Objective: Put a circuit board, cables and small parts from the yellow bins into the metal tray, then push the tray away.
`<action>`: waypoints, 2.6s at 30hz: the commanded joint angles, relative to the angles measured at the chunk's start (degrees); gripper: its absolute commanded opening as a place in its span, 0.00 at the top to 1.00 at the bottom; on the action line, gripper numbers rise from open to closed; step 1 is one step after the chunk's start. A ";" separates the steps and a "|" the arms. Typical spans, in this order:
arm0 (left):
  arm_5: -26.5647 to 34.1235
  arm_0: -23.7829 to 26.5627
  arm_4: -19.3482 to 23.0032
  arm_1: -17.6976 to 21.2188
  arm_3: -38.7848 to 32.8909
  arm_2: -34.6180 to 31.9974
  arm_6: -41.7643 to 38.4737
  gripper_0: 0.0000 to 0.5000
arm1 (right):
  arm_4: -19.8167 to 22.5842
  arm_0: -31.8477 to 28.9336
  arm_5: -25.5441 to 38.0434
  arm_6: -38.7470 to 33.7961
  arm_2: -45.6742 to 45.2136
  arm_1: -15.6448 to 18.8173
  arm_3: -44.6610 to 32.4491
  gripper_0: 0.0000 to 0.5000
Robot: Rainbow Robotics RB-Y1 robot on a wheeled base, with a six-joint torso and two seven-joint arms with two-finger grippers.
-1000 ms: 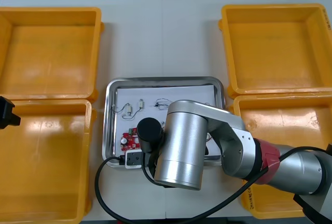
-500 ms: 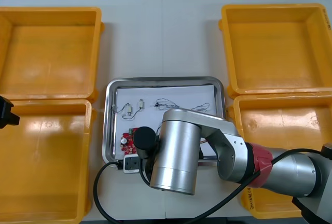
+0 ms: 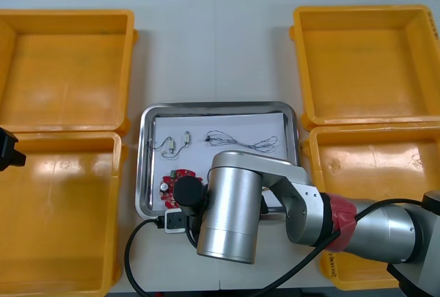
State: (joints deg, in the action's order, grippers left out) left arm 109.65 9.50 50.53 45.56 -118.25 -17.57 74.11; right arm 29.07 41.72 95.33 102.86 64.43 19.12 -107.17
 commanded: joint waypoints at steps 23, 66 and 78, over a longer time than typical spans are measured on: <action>0.35 -0.89 0.45 2.78 -1.72 -1.77 4.82 0.00 | -1.39 1.88 -2.07 2.26 1.93 -2.25 1.78 0.88; 0.35 -0.89 0.45 2.78 -1.72 -1.77 4.82 0.00 | -1.47 9.17 4.61 6.48 -7.83 -4.00 3.54 1.00; 0.35 -0.89 0.45 2.78 -1.72 -1.77 4.82 0.00 | -2.70 12.51 3.38 7.80 -7.83 -5.50 8.64 1.00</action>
State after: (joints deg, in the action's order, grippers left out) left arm 109.65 9.49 50.53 45.56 -118.26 -17.57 74.11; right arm 26.85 51.34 99.37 108.97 58.00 15.41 -99.16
